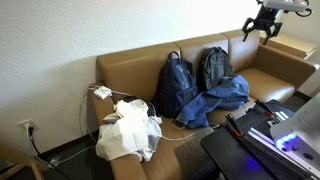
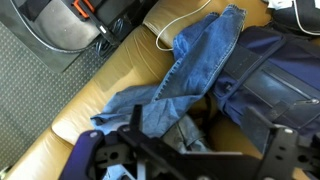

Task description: Put the blue jeans on the armrest of the sofa

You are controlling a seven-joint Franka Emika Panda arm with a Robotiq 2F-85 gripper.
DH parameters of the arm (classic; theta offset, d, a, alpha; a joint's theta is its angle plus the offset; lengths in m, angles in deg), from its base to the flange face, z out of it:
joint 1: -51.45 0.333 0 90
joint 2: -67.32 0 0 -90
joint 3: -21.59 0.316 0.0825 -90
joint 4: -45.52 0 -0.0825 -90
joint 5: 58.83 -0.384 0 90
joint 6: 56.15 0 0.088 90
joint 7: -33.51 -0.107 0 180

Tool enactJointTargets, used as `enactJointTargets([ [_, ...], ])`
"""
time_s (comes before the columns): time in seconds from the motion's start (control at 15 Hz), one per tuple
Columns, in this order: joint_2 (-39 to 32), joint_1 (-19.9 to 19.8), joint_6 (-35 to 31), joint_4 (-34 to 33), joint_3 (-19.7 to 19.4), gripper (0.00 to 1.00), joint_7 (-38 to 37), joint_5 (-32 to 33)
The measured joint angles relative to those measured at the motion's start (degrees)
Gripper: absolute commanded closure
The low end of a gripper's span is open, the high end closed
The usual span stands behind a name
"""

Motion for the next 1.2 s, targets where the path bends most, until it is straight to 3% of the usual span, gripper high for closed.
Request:
enactJointTargets([
  [0.13, -5.5, -0.7, 0.0, -3.1, -2.5, 0.0, 1.3, -0.7],
  [0.33, -8.0, -0.7, 0.2, -5.0, -2.5, 0.0, 1.4, -1.0],
  [0.53, -10.5, -0.7, -3.4, -4.9, -2.5, 0.0, -5.8, 1.1],
  [0.8, -23.7, -1.7, -15.2, -5.1, -5.0, 0.0, -14.3, 0.5],
  [1.07, -38.2, -2.0, -33.1, -7.3, -8.5, 0.0, -18.3, -5.2],
  [1.2, -43.7, -2.1, -34.4, -10.4, -8.8, 0.0, -20.2, -10.0],
])
